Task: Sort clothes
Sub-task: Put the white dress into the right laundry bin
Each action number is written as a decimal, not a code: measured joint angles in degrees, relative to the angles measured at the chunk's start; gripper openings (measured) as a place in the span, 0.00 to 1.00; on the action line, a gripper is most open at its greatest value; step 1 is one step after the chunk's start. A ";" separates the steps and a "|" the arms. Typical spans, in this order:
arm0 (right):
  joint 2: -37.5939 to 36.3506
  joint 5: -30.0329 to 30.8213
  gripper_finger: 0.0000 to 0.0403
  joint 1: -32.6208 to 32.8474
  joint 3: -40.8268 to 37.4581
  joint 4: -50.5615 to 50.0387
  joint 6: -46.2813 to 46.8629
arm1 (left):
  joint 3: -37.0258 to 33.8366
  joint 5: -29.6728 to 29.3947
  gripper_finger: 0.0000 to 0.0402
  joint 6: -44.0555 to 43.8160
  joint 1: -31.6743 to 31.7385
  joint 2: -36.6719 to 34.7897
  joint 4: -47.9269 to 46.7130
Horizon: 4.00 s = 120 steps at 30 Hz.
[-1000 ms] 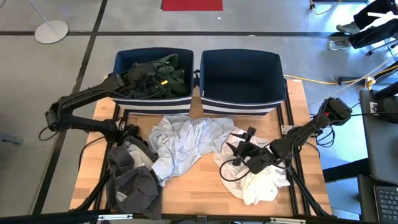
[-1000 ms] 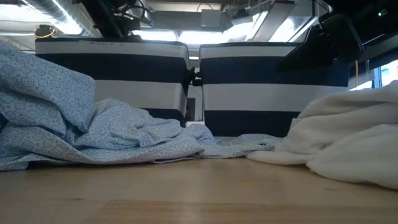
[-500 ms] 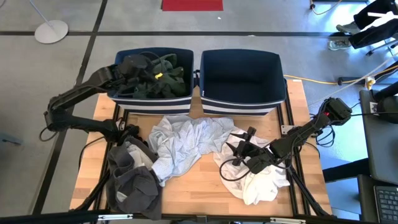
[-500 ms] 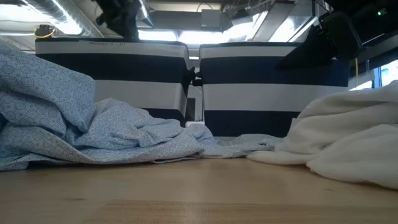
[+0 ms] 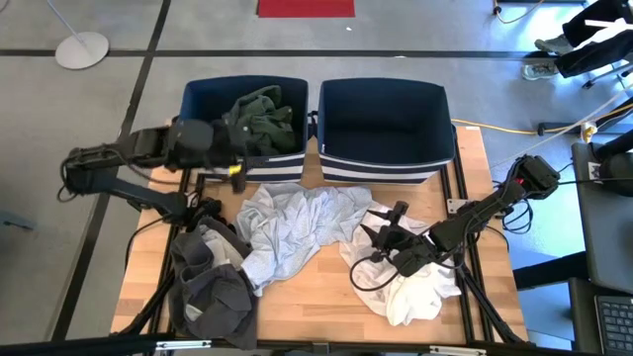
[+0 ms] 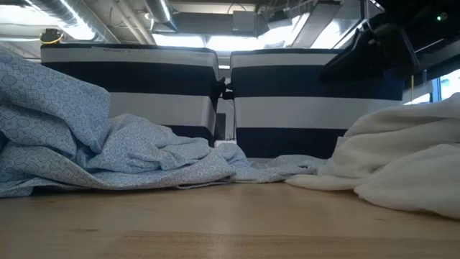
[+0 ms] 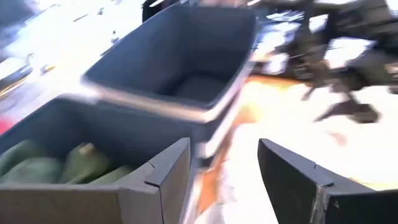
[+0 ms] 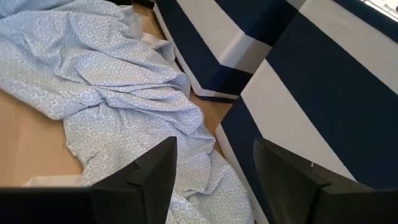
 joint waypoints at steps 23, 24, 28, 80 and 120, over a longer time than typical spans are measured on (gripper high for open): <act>-0.94 -17.24 0.53 -0.08 26.75 -30.40 20.79 | -38.24 0.00 0.43 9.60 -17.63 0.08 39.95; -0.94 -22.25 0.53 -0.64 28.60 -34.21 22.50 | -38.24 0.00 0.43 9.66 -17.63 0.08 38.26; -0.91 -39.48 0.53 -3.16 33.20 -42.25 30.49 | -38.24 -0.01 0.43 9.77 -17.63 0.08 36.62; 30.03 -45.47 0.49 -0.40 34.16 -53.65 33.99 | -38.17 -0.04 0.43 13.47 -17.56 0.06 37.96; 21.05 -1.11 0.05 -1.11 81.12 -87.03 27.20 | -38.17 -0.04 0.43 13.86 -17.56 0.06 38.03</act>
